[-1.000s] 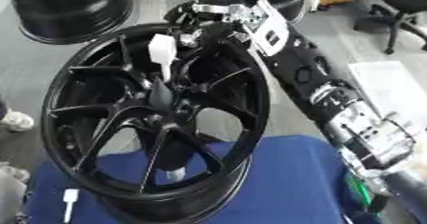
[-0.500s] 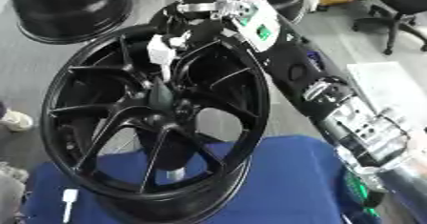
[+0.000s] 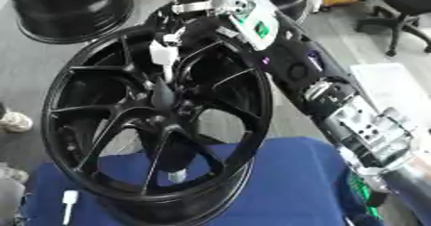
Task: Pull the pin out of the wheel hub.
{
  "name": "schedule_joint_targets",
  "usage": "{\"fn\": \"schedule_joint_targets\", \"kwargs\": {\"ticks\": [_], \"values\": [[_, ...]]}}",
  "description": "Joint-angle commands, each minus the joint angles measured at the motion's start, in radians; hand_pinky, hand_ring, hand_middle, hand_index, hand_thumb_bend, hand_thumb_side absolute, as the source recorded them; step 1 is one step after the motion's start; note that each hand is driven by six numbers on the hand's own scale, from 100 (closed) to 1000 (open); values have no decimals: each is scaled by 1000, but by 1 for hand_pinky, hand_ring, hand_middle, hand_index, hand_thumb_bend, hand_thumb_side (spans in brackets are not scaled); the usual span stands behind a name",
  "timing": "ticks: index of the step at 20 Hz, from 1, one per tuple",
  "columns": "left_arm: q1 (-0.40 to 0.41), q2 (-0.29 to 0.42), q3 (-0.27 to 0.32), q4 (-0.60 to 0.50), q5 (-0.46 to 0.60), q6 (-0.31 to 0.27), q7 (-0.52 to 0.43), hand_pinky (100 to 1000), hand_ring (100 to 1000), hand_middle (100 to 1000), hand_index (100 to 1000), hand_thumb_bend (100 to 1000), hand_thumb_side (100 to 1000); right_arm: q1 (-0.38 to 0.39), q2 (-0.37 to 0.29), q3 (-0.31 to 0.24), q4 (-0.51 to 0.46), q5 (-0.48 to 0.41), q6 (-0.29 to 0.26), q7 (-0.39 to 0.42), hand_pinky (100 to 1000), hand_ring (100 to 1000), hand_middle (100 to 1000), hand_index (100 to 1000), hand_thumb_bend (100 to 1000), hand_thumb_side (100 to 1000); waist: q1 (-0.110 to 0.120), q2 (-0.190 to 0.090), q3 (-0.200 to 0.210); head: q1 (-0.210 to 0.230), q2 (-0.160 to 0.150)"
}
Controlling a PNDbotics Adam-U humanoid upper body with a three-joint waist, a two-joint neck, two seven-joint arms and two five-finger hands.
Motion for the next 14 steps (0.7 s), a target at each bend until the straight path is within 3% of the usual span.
{"fn": "schedule_joint_targets", "kwargs": {"ticks": [1, 3, 10, 14], "values": [[-9, 20, -1, -14, -2, 2, -1, 647, 588, 612, 695, 536, 613, -25, -25, 0, -42, 47, -17, 34, 788, 790, 830, 969, 100, 646, 2, -14, 2, -4, -3], [-9, 20, -1, -15, -2, 2, 0, 647, 588, 612, 695, 536, 613, -23, -27, 0, -50, 84, -19, 42, 786, 786, 810, 970, 100, 579, 2, -14, 2, -4, -3], [-10, 20, -1, -15, -2, 2, -1, 647, 588, 612, 695, 536, 613, -19, -23, -5, -53, 174, -31, 44, 763, 749, 654, 963, 100, 478, 2, -14, 2, -4, -5], [-10, 20, -1, -15, -2, 2, 0, 647, 588, 613, 695, 535, 613, -15, -19, -8, -45, 200, -36, 36, 755, 734, 616, 956, 100, 429, 2, -13, 2, -5, -6]]}}
